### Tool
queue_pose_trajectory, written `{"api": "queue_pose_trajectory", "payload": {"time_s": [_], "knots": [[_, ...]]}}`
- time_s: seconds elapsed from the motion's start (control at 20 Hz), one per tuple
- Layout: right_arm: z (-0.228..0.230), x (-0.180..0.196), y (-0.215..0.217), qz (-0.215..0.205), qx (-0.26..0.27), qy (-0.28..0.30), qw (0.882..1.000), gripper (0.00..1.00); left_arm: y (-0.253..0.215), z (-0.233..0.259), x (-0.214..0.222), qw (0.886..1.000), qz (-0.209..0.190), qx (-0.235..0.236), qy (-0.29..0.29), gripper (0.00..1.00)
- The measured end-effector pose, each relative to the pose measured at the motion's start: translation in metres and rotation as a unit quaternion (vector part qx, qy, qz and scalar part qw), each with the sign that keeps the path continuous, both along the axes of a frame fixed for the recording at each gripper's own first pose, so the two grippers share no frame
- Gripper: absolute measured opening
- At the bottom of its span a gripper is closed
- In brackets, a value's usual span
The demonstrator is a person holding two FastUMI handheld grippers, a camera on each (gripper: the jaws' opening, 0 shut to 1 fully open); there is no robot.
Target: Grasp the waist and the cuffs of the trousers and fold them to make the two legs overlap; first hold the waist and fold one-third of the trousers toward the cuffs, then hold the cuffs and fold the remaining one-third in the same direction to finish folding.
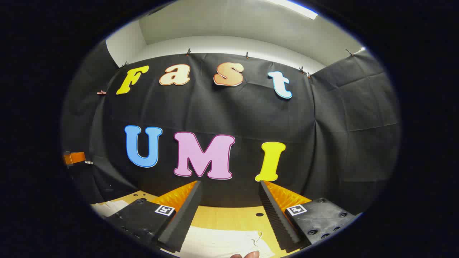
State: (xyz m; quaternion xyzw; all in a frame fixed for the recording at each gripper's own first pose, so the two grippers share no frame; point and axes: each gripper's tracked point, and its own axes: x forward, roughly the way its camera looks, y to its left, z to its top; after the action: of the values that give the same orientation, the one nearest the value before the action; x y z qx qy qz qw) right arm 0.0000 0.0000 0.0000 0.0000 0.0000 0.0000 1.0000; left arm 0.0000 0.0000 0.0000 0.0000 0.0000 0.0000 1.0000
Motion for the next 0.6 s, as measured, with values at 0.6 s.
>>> {"api": "queue_pose_trajectory", "payload": {"time_s": [0.6], "knots": [[-0.015, -0.019, 0.001, 0.014, -0.038, 0.016, 0.999, 0.97, 0.014, -0.036, -0.025, 0.997, 0.004, 0.049, 0.065, 0.89]]}}
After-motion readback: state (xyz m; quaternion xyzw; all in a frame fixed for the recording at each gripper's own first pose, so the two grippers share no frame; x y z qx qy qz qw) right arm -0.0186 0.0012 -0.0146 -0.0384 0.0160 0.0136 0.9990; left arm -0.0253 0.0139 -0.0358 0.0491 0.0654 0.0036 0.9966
